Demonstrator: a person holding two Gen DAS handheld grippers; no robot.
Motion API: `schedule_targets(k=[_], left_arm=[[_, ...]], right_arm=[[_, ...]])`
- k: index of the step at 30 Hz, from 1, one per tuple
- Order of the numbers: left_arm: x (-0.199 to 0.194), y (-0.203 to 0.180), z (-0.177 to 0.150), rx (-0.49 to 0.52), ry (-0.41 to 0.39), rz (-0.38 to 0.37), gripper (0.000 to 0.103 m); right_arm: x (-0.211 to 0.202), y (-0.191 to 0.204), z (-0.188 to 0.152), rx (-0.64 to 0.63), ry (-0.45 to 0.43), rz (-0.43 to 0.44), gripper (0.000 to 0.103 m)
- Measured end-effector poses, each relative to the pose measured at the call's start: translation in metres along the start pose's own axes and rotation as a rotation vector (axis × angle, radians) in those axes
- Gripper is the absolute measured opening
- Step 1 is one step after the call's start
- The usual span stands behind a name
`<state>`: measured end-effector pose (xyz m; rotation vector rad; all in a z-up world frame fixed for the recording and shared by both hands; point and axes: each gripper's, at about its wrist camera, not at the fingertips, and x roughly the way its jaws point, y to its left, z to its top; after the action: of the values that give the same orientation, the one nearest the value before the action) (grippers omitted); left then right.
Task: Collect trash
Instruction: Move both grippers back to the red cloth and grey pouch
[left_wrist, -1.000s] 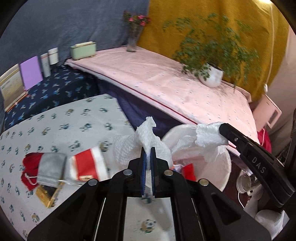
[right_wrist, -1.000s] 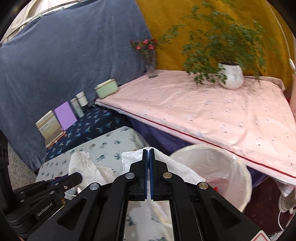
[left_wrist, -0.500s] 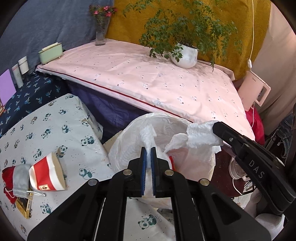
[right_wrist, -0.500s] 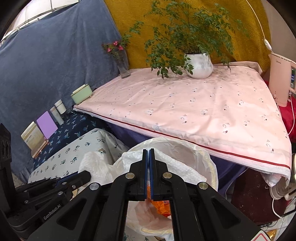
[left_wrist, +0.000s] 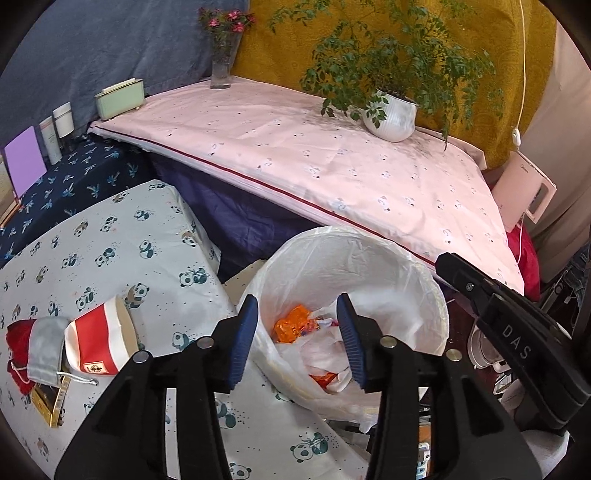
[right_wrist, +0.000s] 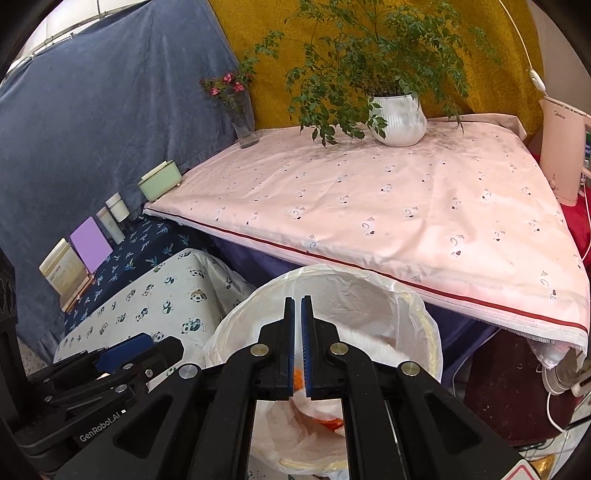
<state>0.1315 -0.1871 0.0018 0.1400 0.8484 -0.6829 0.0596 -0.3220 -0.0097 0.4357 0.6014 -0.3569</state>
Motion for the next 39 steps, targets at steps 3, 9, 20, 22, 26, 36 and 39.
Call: schedule_targets(k=[3,9,20,22,26,36,39], left_arm=[[-0.002,0.006,-0.002,-0.019,-0.003,0.009,0.049],[-0.008,0.014,-0.007,-0.037,-0.011,0.025,0.052],[-0.019,0.032,-0.013,-0.068,-0.022,0.052,0.052],[-0.021,0.037,-0.015,-0.077,-0.025,0.057,0.052],[-0.026,0.046,-0.018,-0.094,-0.028,0.065,0.052],[-0.044,0.082,-0.030,-0.162,-0.051,0.118,0.062],[-0.050,0.100,-0.035,-0.193,-0.054,0.141,0.062]], right_arm=[[0.001,0.003,0.000,-0.004,0.003,0.003,0.011],[-0.001,0.010,-0.001,-0.013,0.003,0.007,0.016],[-0.008,0.030,-0.004,-0.047,0.001,0.022,0.025],[-0.009,0.035,-0.005,-0.058,0.001,0.025,0.028],[-0.010,0.045,-0.007,-0.073,0.003,0.035,0.030],[-0.011,0.082,-0.016,-0.133,0.014,0.072,0.040],[-0.010,0.095,-0.020,-0.154,0.022,0.087,0.040]])
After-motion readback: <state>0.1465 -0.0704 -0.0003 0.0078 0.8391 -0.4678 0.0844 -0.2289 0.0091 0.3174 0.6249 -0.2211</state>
